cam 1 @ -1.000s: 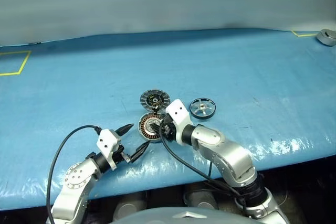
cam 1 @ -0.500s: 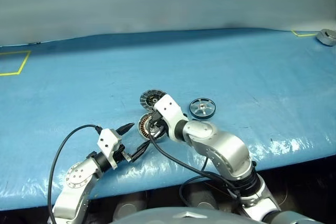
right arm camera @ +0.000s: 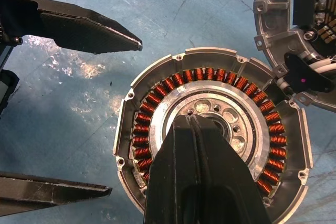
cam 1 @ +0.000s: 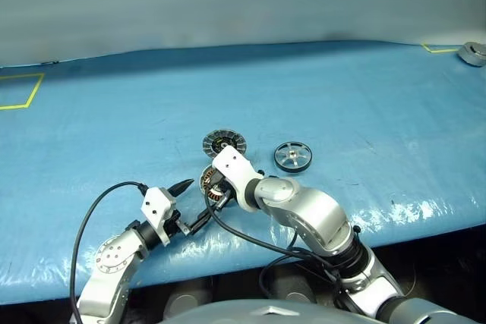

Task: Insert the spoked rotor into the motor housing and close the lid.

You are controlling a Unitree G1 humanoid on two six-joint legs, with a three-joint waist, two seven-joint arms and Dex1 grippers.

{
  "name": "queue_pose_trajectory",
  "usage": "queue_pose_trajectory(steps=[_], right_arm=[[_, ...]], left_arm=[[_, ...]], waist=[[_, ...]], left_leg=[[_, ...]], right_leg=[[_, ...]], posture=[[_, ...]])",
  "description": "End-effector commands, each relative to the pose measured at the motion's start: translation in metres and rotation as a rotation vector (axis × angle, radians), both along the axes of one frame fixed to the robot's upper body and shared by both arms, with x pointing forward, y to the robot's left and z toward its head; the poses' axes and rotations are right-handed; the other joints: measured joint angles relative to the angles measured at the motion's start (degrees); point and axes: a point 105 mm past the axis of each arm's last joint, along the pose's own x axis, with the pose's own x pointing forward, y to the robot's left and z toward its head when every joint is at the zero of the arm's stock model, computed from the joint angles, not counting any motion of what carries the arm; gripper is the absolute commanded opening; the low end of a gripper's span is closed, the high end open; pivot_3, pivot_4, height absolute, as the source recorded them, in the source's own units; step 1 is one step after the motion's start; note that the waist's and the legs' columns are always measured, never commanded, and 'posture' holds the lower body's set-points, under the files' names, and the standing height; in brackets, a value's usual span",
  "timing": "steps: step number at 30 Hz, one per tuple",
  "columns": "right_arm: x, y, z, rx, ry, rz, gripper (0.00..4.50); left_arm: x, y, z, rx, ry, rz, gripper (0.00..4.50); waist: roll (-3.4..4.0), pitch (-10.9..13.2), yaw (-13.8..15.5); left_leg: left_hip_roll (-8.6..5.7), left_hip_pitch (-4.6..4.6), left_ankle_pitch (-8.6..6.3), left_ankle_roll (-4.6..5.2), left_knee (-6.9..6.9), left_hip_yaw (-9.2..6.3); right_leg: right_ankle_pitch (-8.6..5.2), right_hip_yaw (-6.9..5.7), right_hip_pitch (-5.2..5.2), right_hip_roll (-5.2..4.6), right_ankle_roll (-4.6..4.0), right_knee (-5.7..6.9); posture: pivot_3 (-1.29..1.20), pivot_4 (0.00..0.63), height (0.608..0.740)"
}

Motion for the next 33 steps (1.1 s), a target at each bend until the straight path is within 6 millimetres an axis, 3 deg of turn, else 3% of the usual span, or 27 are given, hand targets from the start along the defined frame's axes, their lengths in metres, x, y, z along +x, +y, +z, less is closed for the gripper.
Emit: queue_pose_trajectory(steps=[1,6,17,33], right_arm=[[0.006,-0.011,0.007,0.008,-0.029,-0.052,0.04],[0.006,-0.014,0.011,0.045,-0.021,-0.08,0.04],[-0.002,0.002,0.031,0.237,0.024,-0.025,0.04],[0.011,-0.02,0.002,0.134,0.049,-0.13,0.04]], left_arm=[[0.0,-0.002,0.005,-0.008,-0.028,-0.009,4.5],[0.0,-0.003,0.004,-0.01,-0.024,-0.012,4.5],[-0.002,-0.003,0.003,-0.009,-0.012,-0.013,4.5],[-0.003,-0.004,0.003,-0.007,-0.011,-0.015,4.5]], waist=[[0.0,0.0,0.08],[0.0,0.0,0.15],[0.0,0.0,-0.32],[0.0,0.0,-0.37]], left_leg=[[-0.01,0.0,0.0,0.0,0.01,0.0],[-0.01,0.0,0.0,0.0,0.03,-0.03],[0.01,0.0,0.0,0.0,-0.02,-0.02],[0.01,0.0,0.0,0.0,-0.03,-0.02]], right_leg=[[0.0,0.0,-0.01,0.0,0.0,0.0],[0.0,-0.04,0.01,-0.01,0.01,0.0],[0.0,-0.02,0.02,0.01,0.01,0.0],[-0.01,-0.01,0.02,0.01,0.01,0.0]], posture=[[0.0,0.15,0.74],[0.0,0.15,0.74],[0.0,0.15,0.74],[0.0,0.15,0.74]])
